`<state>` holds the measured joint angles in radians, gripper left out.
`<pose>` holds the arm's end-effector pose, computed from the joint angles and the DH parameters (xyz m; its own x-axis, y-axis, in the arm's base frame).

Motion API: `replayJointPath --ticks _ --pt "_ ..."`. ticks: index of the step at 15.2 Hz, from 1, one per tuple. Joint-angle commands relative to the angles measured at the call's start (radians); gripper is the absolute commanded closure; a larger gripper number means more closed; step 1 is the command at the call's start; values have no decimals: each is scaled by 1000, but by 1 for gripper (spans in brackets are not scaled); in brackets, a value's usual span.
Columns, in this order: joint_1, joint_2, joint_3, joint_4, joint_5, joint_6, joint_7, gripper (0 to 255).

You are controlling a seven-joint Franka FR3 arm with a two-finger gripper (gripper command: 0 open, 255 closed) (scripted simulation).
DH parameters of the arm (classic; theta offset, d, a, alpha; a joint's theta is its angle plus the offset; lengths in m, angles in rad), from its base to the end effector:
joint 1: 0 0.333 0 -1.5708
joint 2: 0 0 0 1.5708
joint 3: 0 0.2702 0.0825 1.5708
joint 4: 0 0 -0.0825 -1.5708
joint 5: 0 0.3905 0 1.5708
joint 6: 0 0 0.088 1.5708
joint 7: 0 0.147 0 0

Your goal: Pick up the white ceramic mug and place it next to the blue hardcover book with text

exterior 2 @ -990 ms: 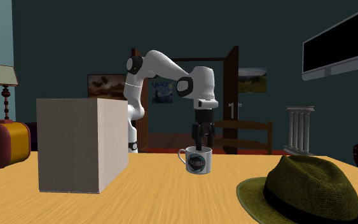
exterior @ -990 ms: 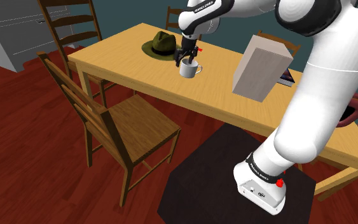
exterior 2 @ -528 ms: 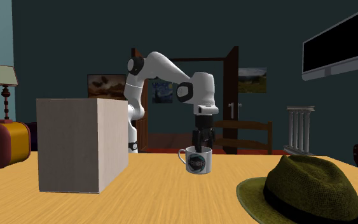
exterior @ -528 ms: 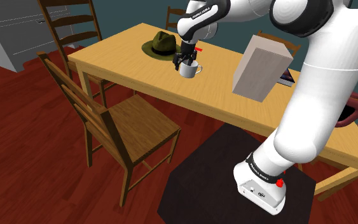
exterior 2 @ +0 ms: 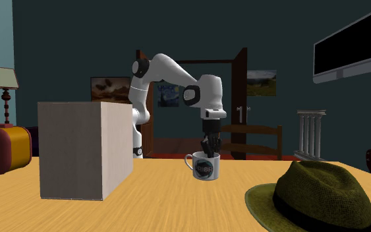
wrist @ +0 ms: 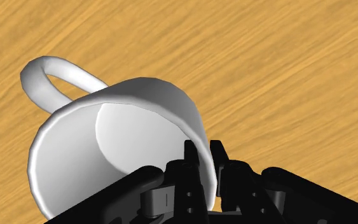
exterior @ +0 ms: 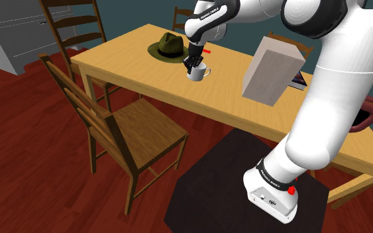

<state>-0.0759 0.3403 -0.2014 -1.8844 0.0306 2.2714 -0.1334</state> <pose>0.6005 -0.1676 0.2494 0.9878 -0.1481 0.0479 -0.1504 -0.9874 0.0492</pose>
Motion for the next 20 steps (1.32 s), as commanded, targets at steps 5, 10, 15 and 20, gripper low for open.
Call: replayJointPath --ticks 5,10,15,20 --pt "0 0 0 0 0 0 0 255" --pt "2 -27 -3 19 -6 -45 3 255" --pt "4 -56 -5 48 -13 -104 5 255" --pt "6 -81 -7 84 -19 -163 7 255"
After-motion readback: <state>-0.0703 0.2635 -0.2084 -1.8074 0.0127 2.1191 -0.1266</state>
